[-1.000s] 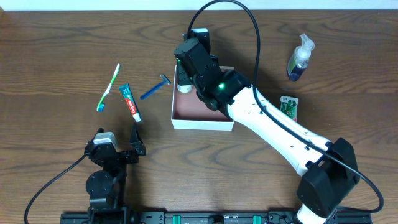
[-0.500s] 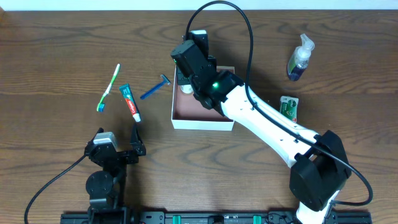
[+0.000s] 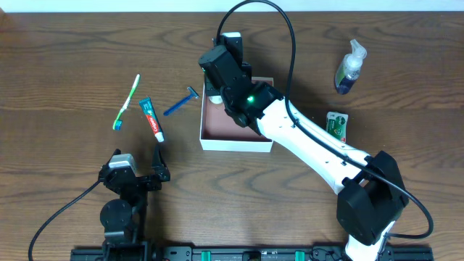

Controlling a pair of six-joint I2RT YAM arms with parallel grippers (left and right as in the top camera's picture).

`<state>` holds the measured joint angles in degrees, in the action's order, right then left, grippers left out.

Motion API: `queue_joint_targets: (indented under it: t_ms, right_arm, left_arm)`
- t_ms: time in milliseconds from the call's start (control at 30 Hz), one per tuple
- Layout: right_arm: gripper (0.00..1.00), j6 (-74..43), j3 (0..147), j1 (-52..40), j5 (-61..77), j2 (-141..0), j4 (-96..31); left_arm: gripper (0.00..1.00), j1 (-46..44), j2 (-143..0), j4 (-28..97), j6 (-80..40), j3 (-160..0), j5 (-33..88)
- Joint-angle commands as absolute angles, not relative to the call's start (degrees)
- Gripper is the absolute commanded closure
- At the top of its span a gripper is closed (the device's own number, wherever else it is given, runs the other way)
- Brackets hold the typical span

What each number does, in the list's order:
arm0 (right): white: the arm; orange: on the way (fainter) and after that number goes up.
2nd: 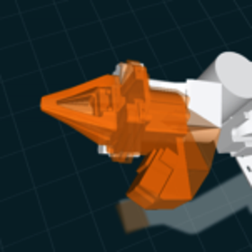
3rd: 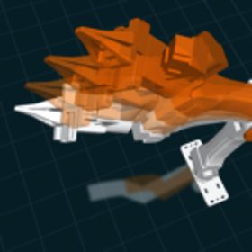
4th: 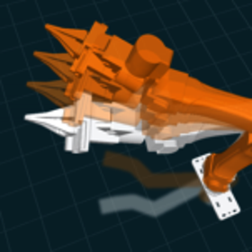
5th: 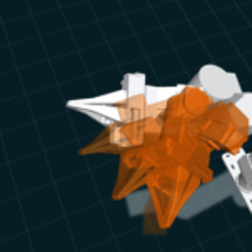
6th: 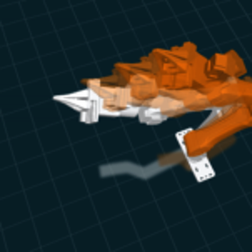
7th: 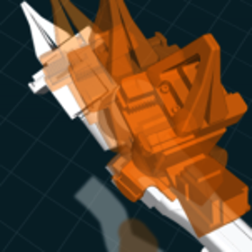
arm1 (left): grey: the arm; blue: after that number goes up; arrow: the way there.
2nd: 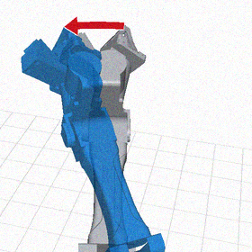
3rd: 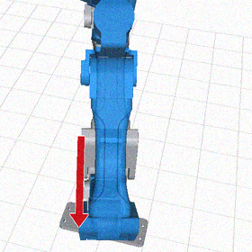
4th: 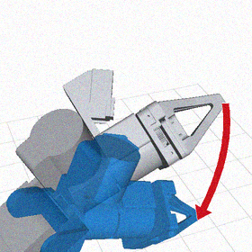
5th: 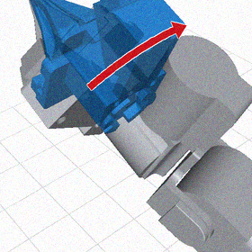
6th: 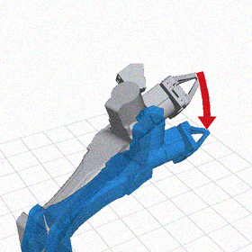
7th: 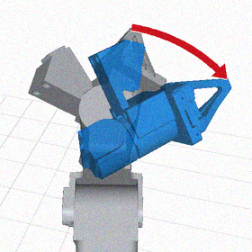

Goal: Pack container
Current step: 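Lift the Pantene tube and carry it over the white box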

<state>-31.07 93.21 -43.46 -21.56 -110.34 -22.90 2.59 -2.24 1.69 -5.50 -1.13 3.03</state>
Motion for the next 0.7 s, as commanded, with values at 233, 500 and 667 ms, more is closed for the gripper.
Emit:
queue_joint_targets:
  t_ms: [233, 500, 667]
  right_arm:
    - [0.98, -32.58, 94.0, -43.9, -23.68, -113.6, -21.17]
    - [0.96, -33.21, 94.0, -44.05, -23.11, -115.31, -19.49]
    - [0.57, -33.17, 94.02, -44.14, -22.85, -115.31, -18.41]
  left_arm:
    - [0.02, 2.76, -2.11, 3.86, -4.73, -0.23, 2.57]
    - [0.02, 2.76, -2.11, 3.86, -4.73, -0.23, 2.57]
    - [0.02, 2.76, -2.11, 3.86, -4.73, -0.23, 2.57]
